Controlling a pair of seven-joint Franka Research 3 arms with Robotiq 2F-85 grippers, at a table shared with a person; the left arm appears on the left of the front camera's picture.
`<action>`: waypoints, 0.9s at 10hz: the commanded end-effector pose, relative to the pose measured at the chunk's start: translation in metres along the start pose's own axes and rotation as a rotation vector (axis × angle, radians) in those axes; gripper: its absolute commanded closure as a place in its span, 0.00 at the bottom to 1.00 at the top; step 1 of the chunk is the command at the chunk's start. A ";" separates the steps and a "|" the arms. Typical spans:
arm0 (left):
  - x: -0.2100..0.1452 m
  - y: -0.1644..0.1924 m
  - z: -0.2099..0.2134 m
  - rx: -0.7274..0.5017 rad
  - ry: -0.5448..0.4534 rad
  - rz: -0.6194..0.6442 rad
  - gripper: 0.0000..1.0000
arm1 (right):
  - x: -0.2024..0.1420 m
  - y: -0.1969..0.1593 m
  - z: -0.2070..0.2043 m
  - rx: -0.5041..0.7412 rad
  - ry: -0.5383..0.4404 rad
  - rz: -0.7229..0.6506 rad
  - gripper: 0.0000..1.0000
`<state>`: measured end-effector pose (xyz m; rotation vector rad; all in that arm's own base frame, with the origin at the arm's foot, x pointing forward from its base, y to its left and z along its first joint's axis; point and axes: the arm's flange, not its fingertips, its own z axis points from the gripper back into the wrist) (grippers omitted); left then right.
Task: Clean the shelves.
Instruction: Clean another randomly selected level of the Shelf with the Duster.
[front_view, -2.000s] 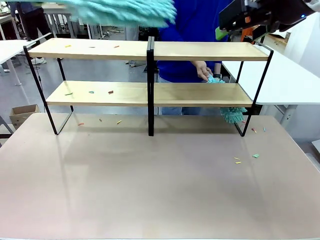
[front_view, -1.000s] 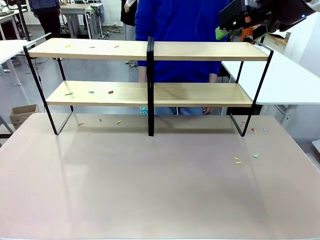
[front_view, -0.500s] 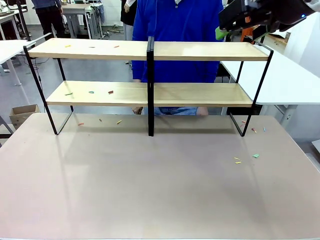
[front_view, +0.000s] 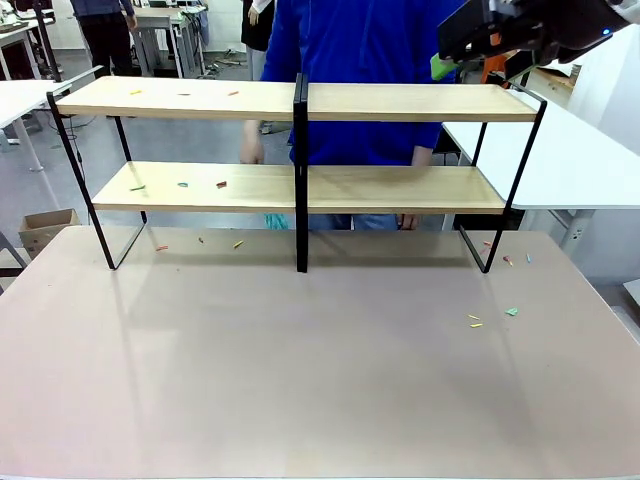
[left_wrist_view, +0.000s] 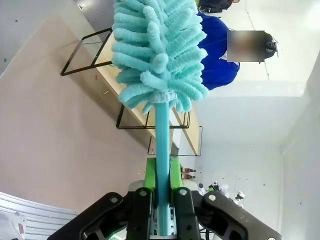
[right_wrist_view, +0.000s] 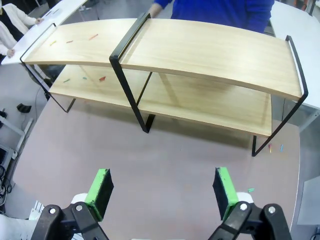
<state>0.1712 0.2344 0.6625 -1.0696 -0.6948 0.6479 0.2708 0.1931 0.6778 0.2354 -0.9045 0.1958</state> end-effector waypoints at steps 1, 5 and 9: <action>-0.008 -0.011 -0.003 -0.103 0.131 -0.054 0.87 | 0.001 -0.001 0.000 0.003 -0.001 -0.002 0.00; -0.068 -0.035 -0.046 -0.229 0.667 -0.220 0.87 | 0.001 -0.001 0.000 0.003 -0.001 -0.002 0.00; -0.160 -0.028 -0.123 0.144 0.837 -0.501 0.87 | 0.001 -0.001 0.000 0.003 -0.001 -0.002 0.00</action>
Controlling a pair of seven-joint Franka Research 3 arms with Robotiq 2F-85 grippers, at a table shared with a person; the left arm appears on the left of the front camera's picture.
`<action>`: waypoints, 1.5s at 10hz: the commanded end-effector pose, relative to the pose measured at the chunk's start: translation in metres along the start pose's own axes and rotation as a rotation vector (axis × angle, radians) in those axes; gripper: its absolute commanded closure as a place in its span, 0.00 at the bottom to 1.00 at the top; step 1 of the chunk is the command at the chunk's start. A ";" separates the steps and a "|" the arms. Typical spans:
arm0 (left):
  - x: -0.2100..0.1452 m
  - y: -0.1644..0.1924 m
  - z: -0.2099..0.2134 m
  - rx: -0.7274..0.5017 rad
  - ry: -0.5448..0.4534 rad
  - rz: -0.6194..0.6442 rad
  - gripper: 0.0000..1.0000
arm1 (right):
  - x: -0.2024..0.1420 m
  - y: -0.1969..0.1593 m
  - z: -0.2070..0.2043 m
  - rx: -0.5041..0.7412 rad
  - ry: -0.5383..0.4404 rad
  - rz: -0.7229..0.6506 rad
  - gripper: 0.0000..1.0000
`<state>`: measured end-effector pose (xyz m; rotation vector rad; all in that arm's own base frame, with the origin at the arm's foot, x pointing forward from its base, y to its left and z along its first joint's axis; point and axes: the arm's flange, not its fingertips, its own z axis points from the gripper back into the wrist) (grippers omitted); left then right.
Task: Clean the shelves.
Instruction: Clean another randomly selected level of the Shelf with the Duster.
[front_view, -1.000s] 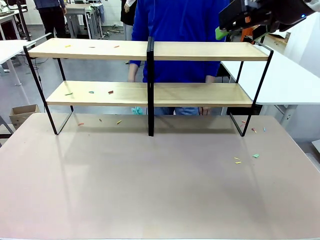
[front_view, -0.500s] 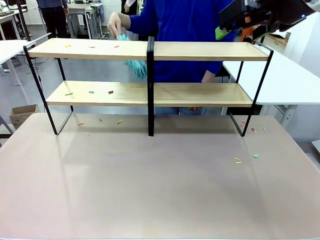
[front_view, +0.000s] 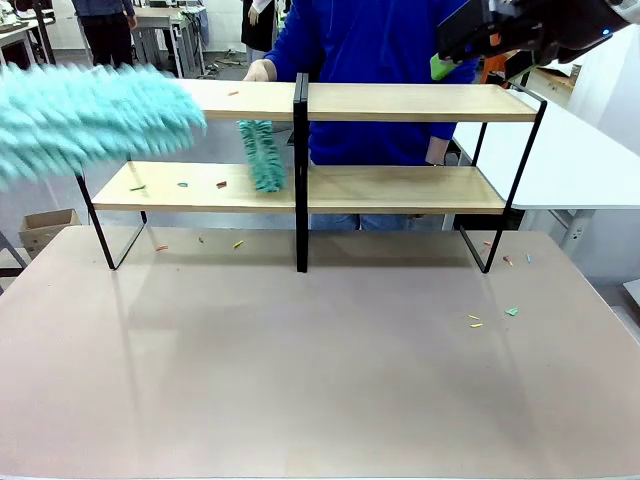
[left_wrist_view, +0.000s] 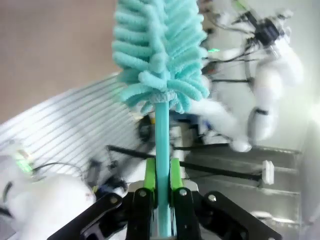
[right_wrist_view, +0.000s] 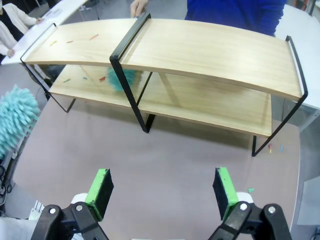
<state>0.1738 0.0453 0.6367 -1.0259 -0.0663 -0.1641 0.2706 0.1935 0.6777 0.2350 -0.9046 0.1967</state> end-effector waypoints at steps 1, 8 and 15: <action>-0.005 0.017 -0.032 0.194 -0.009 -0.092 0.87 | 0.002 -0.001 0.000 0.003 -0.001 -0.003 0.00; -0.029 0.081 0.166 -0.126 -0.608 0.126 0.87 | 0.002 -0.001 0.000 0.003 -0.001 -0.003 0.00; -0.060 0.126 0.225 -0.236 -0.891 0.272 0.87 | 0.002 -0.001 0.000 0.003 -0.001 -0.003 0.00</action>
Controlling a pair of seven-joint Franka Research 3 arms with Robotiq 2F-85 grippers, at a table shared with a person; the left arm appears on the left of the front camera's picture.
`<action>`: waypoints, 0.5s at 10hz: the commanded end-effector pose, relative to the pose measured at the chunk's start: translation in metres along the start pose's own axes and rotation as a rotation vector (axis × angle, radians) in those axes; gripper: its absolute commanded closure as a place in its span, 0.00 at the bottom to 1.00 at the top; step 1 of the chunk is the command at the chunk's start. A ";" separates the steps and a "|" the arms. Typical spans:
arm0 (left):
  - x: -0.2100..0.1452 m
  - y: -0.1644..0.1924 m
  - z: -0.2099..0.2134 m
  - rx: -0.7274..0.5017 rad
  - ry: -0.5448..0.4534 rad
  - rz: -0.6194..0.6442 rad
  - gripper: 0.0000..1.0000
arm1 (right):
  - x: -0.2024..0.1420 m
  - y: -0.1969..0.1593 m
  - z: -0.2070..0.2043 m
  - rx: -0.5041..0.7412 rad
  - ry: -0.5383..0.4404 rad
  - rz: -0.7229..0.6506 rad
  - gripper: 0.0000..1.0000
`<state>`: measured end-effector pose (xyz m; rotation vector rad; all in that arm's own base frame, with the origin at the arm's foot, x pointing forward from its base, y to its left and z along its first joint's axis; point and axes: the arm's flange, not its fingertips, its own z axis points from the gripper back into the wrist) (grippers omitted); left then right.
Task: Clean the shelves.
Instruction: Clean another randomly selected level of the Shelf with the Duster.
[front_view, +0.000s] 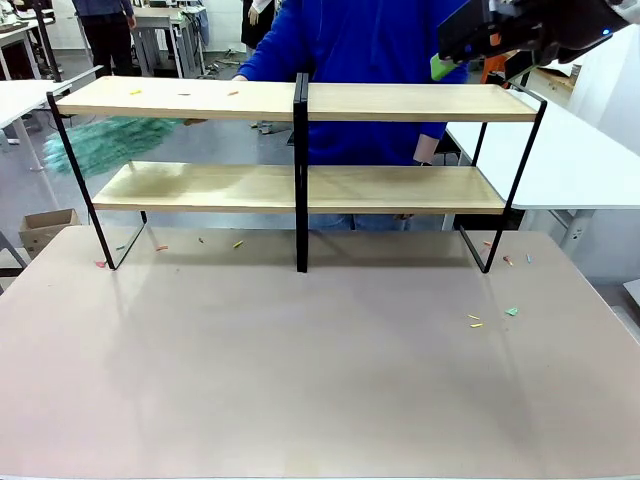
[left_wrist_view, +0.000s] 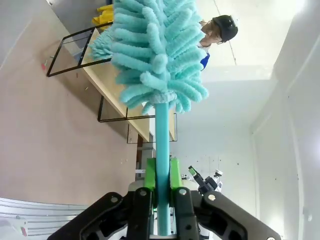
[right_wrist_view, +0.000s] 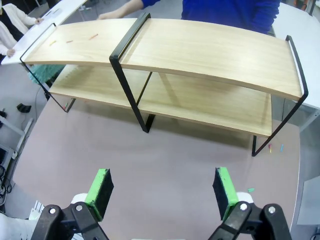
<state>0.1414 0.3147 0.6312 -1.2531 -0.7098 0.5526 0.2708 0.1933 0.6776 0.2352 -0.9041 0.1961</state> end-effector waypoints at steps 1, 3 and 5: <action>-0.003 -0.009 -0.003 -0.012 -0.010 -0.003 0.87 | 0.002 -0.001 0.001 0.003 -0.001 -0.003 0.00; 0.000 -0.007 -0.003 -0.011 0.004 0.001 0.87 | 0.002 -0.001 0.001 0.003 -0.001 -0.003 0.00; -0.005 -0.011 -0.018 -0.048 0.145 -0.020 0.87 | 0.002 -0.001 0.001 0.003 -0.001 -0.003 0.00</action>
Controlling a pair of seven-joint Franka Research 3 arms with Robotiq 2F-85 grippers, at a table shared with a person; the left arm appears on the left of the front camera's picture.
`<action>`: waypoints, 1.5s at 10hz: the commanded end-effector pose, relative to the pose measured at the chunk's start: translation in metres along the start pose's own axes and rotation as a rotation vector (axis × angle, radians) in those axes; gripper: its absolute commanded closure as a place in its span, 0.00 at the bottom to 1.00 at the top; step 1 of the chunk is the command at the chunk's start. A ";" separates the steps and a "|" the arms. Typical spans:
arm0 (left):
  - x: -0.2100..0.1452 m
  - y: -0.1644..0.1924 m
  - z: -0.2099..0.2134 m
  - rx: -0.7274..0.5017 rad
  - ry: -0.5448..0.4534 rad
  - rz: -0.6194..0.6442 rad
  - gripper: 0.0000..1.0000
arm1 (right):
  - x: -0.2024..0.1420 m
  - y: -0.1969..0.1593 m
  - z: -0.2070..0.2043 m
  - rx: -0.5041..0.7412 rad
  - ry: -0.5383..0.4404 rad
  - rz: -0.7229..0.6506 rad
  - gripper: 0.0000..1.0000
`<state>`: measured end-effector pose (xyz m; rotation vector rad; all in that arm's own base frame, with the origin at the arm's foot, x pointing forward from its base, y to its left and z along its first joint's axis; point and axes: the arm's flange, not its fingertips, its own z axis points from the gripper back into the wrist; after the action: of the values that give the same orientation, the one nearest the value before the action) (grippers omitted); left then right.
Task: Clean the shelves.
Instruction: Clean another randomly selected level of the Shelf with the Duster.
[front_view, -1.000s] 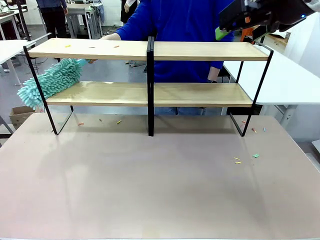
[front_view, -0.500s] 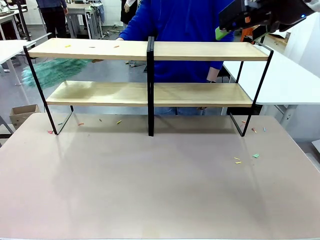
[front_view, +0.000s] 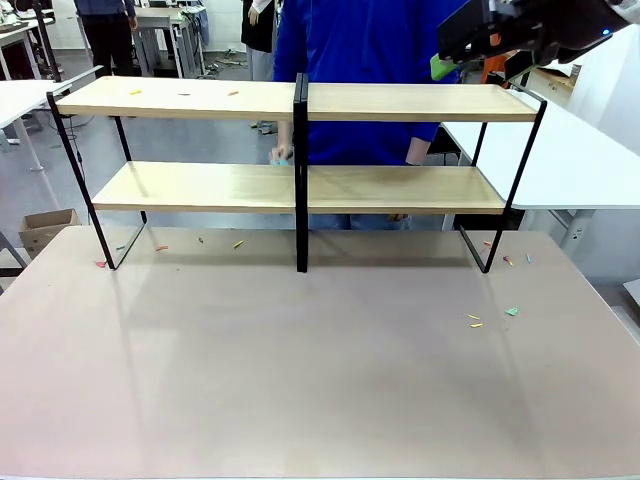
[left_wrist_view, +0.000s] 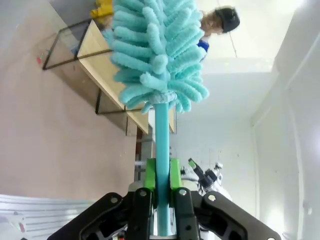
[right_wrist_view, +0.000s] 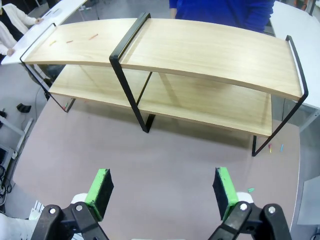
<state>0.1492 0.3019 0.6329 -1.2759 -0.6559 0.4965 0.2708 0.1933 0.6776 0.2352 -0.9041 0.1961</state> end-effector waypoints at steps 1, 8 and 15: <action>-0.009 -0.011 -0.025 -0.025 0.192 -0.051 0.87 | 0.002 -0.001 0.001 0.003 -0.001 -0.003 0.00; -0.191 -0.001 -0.248 0.438 0.952 -0.378 0.87 | 0.002 -0.001 0.001 0.003 -0.001 -0.003 0.00; -0.240 0.033 -0.313 0.573 0.870 -0.447 0.87 | 0.002 -0.001 0.001 0.003 -0.001 -0.003 0.00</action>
<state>0.1902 -0.0363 0.5409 -0.7100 0.0234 -0.2644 0.2706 0.1935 0.6776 0.2349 -0.9045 0.1967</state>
